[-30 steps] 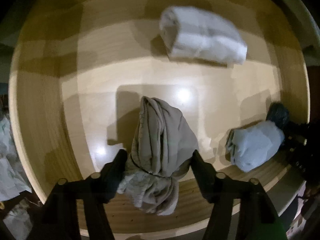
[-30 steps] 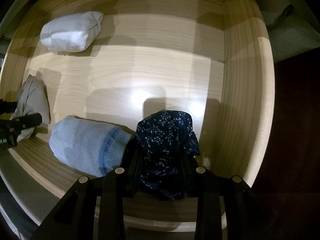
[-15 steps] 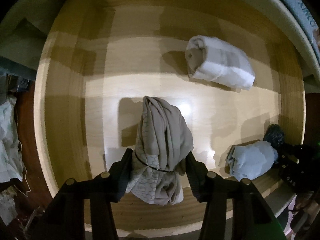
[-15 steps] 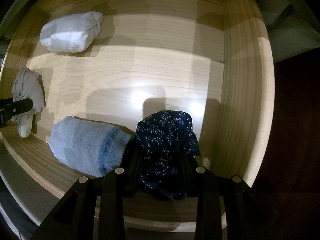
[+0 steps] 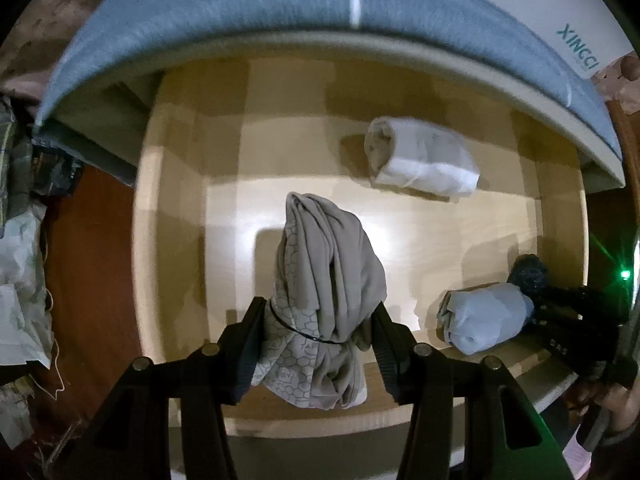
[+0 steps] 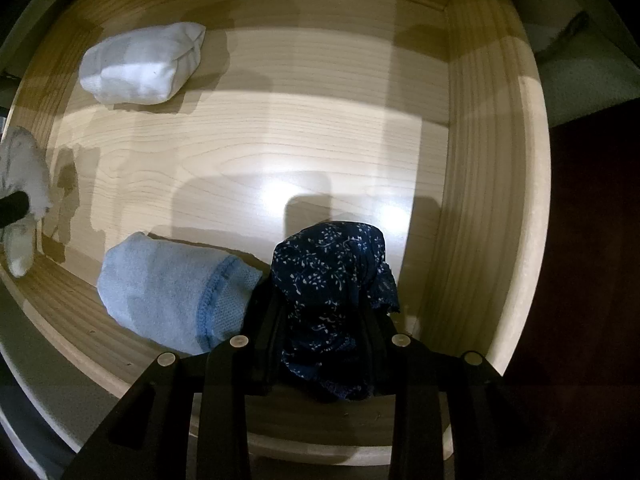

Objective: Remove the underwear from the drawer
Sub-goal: 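Carry the grey-beige bundle with the left gripper over the white box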

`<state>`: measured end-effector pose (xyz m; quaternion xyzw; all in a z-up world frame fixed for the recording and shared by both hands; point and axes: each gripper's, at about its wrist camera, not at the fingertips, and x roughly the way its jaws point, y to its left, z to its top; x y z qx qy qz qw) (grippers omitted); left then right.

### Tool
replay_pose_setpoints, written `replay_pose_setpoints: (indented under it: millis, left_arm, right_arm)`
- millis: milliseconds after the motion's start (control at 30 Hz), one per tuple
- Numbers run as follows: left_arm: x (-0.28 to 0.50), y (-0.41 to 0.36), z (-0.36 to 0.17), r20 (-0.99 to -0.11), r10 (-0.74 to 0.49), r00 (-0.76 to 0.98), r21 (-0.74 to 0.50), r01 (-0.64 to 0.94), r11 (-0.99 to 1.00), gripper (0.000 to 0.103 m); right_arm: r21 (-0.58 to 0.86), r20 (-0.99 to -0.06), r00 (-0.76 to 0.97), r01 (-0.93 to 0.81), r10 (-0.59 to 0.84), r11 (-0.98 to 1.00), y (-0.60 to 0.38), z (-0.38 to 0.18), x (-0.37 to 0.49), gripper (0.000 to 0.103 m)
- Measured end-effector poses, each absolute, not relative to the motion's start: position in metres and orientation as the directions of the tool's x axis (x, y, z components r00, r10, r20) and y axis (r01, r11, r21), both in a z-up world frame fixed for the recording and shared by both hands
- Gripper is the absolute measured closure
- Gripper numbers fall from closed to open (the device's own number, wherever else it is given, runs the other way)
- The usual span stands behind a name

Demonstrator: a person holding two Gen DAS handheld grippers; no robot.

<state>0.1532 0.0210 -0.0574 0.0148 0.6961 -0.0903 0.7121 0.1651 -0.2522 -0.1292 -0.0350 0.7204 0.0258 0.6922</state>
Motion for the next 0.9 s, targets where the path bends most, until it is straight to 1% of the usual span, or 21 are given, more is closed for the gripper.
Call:
replay_pose_setpoints:
  millis: [267, 533, 667, 900]
  left_arm:
    - [0.15, 0.027, -0.019, -0.989, -0.112, 0.094, -0.096, 0.162, 0.982, 0.052]
    - [0.149, 0.025, 0.026, -0.969, -0.171, 0.178, -0.142, 0.166, 0.976, 0.052]
    - [0.152, 0.025, 0.056, -0.954, -0.197, 0.228, -0.16, 0.172, 0.972, 0.052]
    - [0.164, 0.03, 0.12, -0.915, -0.214, 0.342, -0.155, 0.19, 0.969, 0.052]
  right_arm:
    - [-0.012, -0.999, -0.04, -0.086, -0.016, 0.996, -0.254, -0.13, 0.166, 0.074]
    - [-0.021, -0.999, -0.045, -0.088, -0.025, 0.996, -0.257, -0.13, 0.168, 0.074]
    - [-0.021, -0.999, -0.044, -0.085, -0.025, 0.996, -0.257, -0.129, 0.168, 0.074]
    - [-0.023, -0.999, -0.042, -0.085, -0.026, 0.996, -0.257, -0.128, 0.168, 0.074]
